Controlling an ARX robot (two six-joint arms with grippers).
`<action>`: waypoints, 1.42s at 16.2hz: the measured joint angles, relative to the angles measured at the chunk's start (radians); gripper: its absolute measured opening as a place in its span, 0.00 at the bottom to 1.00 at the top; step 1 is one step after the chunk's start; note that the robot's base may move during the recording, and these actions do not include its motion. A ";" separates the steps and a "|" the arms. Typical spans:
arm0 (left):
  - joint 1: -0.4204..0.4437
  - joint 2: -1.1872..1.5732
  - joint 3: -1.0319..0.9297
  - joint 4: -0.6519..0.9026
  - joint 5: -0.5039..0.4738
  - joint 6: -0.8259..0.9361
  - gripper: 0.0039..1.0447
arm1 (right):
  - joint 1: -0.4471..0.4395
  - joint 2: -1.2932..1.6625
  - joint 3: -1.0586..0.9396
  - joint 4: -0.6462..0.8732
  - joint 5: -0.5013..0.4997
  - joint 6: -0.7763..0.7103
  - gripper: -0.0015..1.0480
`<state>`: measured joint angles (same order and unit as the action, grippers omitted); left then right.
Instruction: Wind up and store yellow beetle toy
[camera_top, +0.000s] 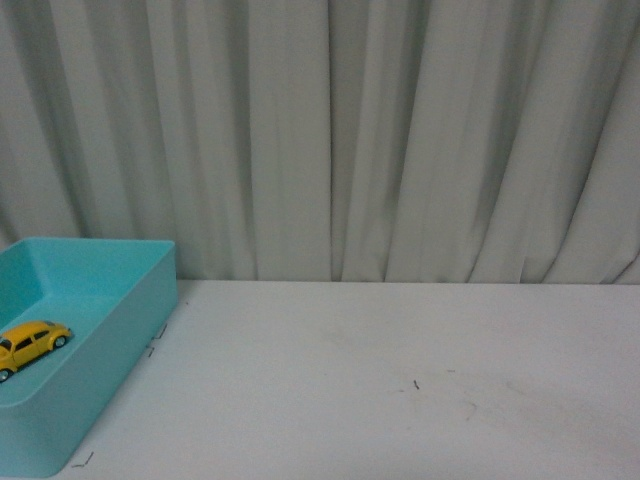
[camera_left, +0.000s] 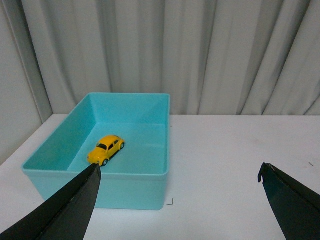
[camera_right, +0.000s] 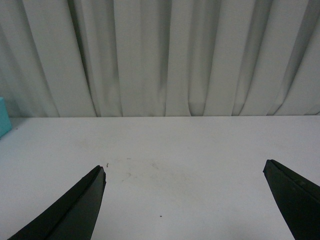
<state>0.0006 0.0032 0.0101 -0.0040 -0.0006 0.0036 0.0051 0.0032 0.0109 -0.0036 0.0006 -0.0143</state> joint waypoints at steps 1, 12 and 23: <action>0.000 0.000 0.000 0.000 0.000 0.000 0.94 | 0.000 0.000 0.000 0.000 0.000 0.000 0.94; 0.000 -0.001 0.000 0.001 0.000 0.000 0.94 | 0.000 0.000 0.000 0.000 0.000 0.000 0.94; 0.000 -0.001 0.000 0.002 0.000 0.000 0.94 | 0.000 0.000 0.000 0.002 0.000 0.000 0.94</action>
<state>0.0006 0.0021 0.0101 -0.0021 -0.0006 0.0036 0.0051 0.0032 0.0109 -0.0017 0.0002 -0.0143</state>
